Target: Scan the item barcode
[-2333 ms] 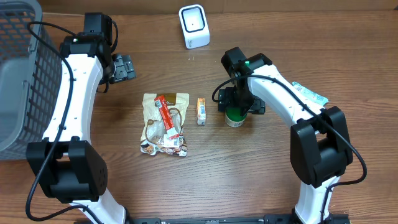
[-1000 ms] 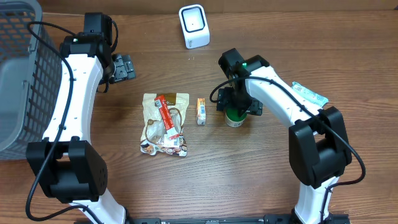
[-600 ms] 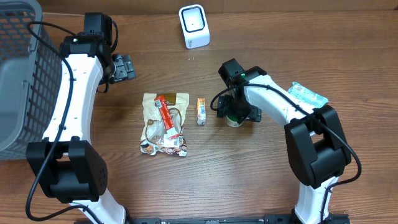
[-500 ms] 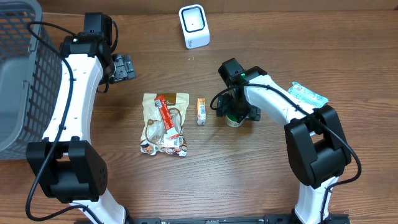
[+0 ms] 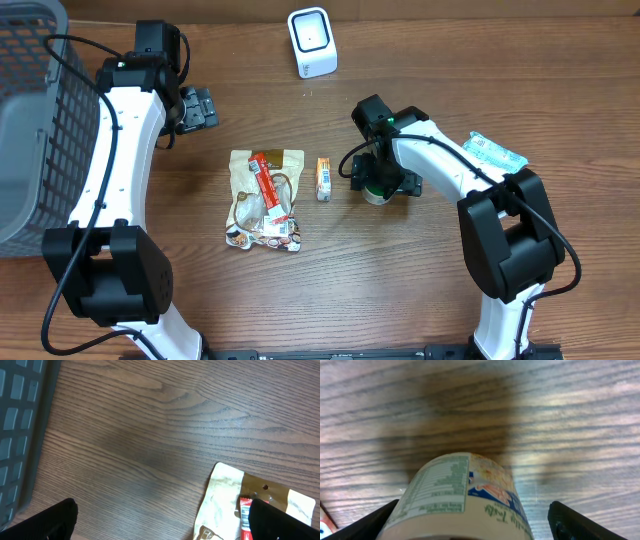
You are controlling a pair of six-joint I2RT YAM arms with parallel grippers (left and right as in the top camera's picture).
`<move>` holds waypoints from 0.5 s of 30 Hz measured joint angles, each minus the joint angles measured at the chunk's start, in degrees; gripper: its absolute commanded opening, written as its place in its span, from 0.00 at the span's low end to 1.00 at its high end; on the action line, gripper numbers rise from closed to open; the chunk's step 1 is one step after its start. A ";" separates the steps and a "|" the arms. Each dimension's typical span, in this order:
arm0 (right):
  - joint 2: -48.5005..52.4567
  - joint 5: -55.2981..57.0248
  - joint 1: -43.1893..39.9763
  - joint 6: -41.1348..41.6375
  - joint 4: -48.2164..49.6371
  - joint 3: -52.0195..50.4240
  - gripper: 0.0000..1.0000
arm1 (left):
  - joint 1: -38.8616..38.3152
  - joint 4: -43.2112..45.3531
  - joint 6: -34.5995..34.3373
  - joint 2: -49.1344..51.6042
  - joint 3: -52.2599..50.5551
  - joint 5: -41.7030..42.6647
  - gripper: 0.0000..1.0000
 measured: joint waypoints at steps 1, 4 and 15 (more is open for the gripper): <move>0.00 0.13 0.00 0.00 -0.48 0.22 0.91 | 0.00 0.00 0.00 0.00 0.00 0.00 1.00; 0.00 0.28 -0.02 -0.04 -0.68 1.01 0.94 | 0.00 0.00 0.00 0.00 0.02 0.00 1.00; 0.00 0.72 -0.07 -0.26 -0.66 1.31 0.97 | 0.00 0.02 0.00 0.00 0.02 0.00 1.00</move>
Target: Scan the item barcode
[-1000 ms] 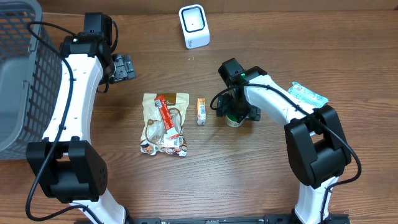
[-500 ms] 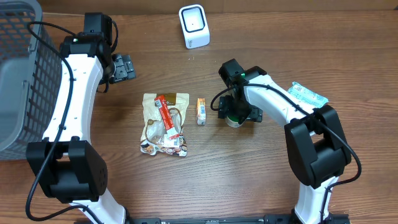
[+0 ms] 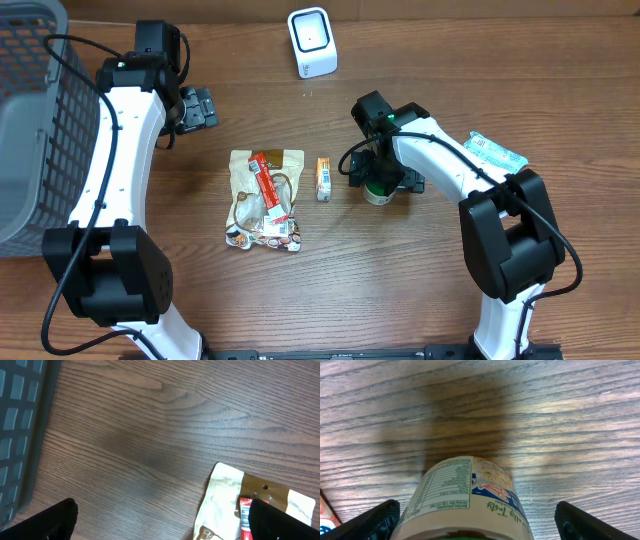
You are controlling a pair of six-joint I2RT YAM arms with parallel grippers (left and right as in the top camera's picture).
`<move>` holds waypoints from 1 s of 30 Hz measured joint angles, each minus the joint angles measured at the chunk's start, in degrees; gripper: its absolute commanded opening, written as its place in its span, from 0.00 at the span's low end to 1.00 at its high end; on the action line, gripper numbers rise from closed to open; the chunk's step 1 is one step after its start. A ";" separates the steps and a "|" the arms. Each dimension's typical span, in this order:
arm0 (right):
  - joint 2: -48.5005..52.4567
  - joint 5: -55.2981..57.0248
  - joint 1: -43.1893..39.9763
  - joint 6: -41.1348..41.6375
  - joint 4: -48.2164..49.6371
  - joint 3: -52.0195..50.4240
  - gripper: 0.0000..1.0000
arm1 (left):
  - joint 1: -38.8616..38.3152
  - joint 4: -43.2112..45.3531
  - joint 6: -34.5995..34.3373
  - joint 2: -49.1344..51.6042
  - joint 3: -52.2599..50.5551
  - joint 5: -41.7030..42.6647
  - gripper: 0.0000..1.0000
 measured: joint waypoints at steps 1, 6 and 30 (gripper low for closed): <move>0.00 0.00 0.00 -0.02 0.02 0.00 0.96 | 0.00 -0.04 0.00 0.00 0.00 0.00 1.00; 0.00 0.00 0.00 -0.15 0.02 0.00 0.83 | 0.00 -0.02 0.00 0.00 -0.02 0.00 0.99; 0.00 0.00 -0.02 -0.33 0.00 0.04 0.44 | 0.00 -0.02 0.02 0.00 0.00 0.00 1.00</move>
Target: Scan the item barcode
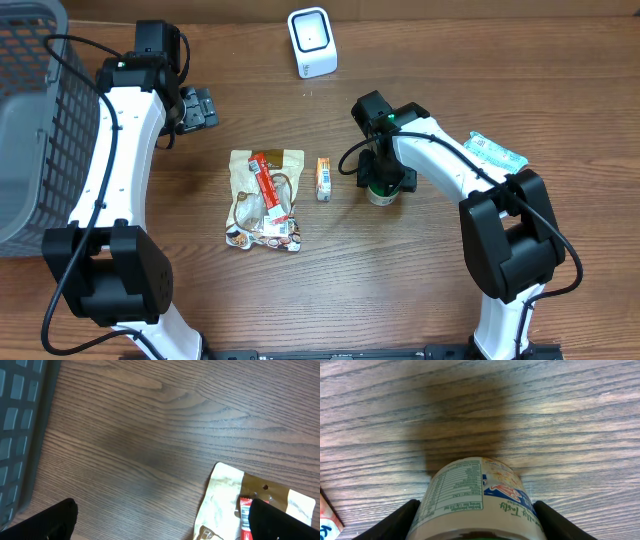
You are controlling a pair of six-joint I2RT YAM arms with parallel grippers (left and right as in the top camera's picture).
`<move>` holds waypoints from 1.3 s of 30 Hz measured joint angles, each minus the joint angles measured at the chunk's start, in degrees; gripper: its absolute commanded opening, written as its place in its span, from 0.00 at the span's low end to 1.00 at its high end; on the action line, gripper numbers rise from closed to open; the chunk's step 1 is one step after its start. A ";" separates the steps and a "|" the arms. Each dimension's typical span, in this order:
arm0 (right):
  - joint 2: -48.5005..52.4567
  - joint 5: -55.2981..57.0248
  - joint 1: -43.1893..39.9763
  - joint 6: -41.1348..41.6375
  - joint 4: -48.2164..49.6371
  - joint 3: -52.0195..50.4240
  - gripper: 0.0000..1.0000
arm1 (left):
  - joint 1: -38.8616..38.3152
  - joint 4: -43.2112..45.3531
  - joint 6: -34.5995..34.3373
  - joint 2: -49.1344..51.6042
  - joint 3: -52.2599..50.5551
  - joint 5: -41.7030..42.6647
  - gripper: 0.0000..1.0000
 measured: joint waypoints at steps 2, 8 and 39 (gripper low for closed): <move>0.00 0.02 0.02 -0.02 0.13 0.00 0.40 | 0.00 0.00 -0.02 0.00 -0.02 0.00 1.00; 0.00 0.02 0.02 -0.02 0.15 0.00 0.28 | 0.00 -0.02 0.00 0.00 0.00 0.00 0.99; 0.00 0.02 0.00 -0.04 0.39 0.00 0.04 | 0.00 -0.02 -0.02 0.00 -0.02 0.00 1.00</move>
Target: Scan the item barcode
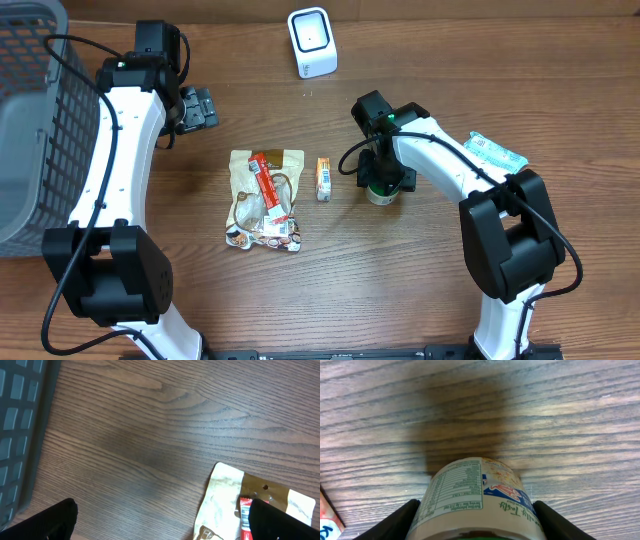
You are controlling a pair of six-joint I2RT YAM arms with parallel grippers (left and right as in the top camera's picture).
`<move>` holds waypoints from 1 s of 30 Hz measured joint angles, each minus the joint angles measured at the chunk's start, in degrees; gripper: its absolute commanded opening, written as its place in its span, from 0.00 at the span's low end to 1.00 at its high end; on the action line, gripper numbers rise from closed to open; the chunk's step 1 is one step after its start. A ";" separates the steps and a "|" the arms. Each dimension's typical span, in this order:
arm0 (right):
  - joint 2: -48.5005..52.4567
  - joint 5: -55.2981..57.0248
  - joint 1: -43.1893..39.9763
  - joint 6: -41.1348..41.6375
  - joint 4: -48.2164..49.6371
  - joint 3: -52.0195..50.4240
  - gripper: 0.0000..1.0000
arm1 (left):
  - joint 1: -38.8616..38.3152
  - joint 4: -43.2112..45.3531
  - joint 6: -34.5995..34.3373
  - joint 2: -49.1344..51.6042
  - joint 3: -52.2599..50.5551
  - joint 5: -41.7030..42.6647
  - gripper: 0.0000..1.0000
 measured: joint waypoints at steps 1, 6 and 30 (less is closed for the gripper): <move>0.00 -0.02 0.02 0.02 0.20 0.00 0.04 | 0.00 0.02 0.00 0.00 0.00 0.00 1.00; 0.00 0.07 0.02 -0.04 0.46 0.24 0.04 | 0.00 0.02 0.00 0.00 0.00 0.00 0.99; 0.33 -2.64 0.02 -3.08 -27.78 47.54 0.04 | 0.00 0.00 0.02 0.00 0.02 0.00 1.00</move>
